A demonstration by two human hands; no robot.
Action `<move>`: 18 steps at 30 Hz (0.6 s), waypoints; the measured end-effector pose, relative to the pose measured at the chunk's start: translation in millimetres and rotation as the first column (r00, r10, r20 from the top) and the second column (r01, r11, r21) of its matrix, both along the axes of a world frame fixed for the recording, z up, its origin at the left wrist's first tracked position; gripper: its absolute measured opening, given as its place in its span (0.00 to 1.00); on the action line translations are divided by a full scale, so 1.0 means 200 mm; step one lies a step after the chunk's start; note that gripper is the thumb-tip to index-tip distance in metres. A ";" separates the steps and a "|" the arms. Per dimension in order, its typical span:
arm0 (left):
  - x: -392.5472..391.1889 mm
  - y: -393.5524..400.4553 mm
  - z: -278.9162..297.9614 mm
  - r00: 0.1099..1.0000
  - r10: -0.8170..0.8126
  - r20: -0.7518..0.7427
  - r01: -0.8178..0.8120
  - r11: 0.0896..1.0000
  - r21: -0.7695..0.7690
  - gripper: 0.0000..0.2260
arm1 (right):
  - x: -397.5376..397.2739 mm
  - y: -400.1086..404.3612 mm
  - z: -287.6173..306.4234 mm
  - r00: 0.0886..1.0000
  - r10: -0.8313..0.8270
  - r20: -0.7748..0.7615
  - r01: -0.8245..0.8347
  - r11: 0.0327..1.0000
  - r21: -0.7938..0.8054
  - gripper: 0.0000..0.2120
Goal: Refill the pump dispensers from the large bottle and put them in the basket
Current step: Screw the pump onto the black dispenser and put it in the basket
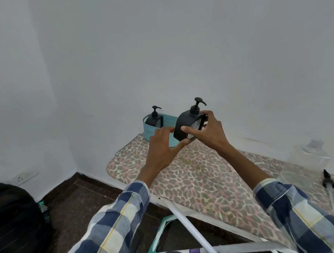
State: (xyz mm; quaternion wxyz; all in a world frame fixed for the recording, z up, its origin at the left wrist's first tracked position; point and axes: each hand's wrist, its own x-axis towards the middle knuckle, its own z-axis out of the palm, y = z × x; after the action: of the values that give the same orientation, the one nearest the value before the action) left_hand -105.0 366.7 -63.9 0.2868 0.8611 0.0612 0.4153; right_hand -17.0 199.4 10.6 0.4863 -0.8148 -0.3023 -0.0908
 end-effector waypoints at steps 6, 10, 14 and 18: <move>0.14 0.27 -0.04 0.993 0.092 -0.076 -0.093 0.996 -0.012 0.27 | 0.16 0.22 0.12 0.999 0.036 -0.021 -0.035 0.998 0.047 0.39; 0.25 0.41 -0.11 0.978 0.190 -0.086 -0.197 0.977 -0.082 0.29 | 0.30 0.34 0.15 0.994 0.060 -0.096 -0.057 0.998 0.039 0.40; 0.36 0.50 -0.18 0.981 0.182 -0.069 -0.193 0.956 -0.220 0.36 | 0.39 0.45 0.13 0.988 0.073 -0.134 -0.080 0.996 -0.044 0.41; 0.43 0.52 -0.29 0.994 0.109 -0.028 -0.112 0.941 -0.320 0.34 | 0.49 0.55 0.05 0.985 0.086 -0.149 -0.108 0.983 -0.149 0.40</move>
State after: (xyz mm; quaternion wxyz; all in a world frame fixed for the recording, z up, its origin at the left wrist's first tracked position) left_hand -19.2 471.2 -122.3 0.3989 0.8003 0.1774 0.4109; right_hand 80.1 308.6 21.4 0.4448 -0.8392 -0.3125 0.0153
